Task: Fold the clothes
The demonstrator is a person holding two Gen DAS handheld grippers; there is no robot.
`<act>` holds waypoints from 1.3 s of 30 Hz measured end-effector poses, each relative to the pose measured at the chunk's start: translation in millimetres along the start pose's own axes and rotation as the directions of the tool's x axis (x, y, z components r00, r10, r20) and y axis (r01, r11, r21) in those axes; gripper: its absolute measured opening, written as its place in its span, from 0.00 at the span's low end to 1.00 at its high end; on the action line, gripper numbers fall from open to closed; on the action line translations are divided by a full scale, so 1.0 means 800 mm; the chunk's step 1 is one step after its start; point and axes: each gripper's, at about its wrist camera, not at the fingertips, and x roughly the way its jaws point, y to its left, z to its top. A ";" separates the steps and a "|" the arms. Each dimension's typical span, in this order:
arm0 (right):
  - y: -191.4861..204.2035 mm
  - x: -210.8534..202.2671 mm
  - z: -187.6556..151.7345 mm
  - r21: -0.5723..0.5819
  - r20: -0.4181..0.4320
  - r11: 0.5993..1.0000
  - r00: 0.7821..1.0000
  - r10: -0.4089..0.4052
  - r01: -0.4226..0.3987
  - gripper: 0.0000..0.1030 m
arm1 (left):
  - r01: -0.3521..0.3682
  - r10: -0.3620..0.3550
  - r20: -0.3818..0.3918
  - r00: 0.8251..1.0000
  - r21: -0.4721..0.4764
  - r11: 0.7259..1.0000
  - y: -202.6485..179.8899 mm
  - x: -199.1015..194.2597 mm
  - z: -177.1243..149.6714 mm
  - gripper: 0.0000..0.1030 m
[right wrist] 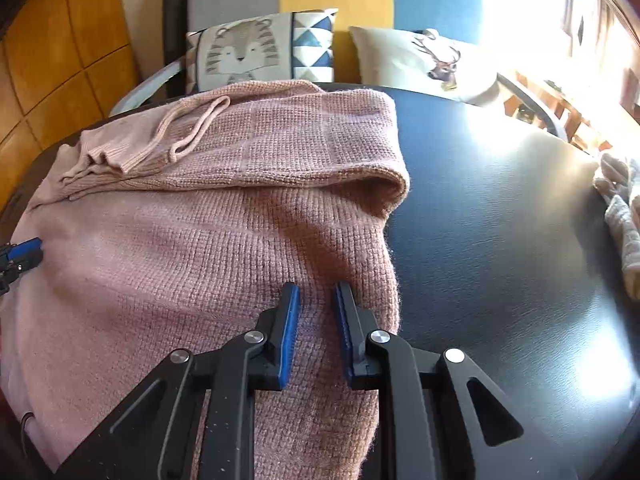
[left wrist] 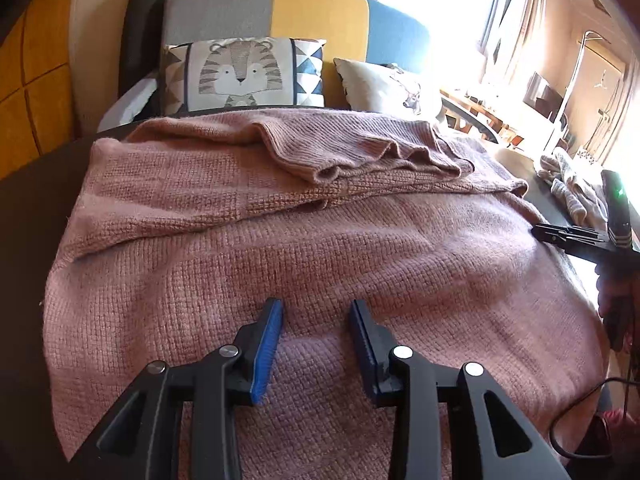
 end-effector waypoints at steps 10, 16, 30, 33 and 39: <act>-0.002 -0.038 0.014 0.077 0.027 0.994 0.997 0.072 -0.074 0.19 | 0.026 -0.023 -0.038 0.999 0.099 0.995 -0.054 -0.002 0.021 0.35; 0.080 -0.046 -0.035 -0.054 -0.071 0.979 0.979 0.193 -0.197 0.22 | 0.010 -0.001 -0.068 0.998 0.130 0.991 -0.055 -0.024 -0.024 0.35; 0.080 -0.099 -0.075 -0.028 0.002 0.955 0.955 0.297 -0.297 0.22 | 0.057 -0.056 -0.008 0.998 0.159 0.986 -0.070 -0.062 -0.047 0.39; 0.108 -0.109 -0.088 -0.105 -0.036 0.950 0.955 0.293 -0.295 0.22 | 0.104 -0.101 -0.023 0.995 0.255 0.961 -0.112 -0.052 -0.053 0.39; 0.110 -0.100 -0.124 -0.158 -0.088 0.949 0.961 0.262 -0.273 0.22 | 0.052 -0.044 -0.028 0.999 0.379 0.924 -0.127 -0.047 -0.081 0.39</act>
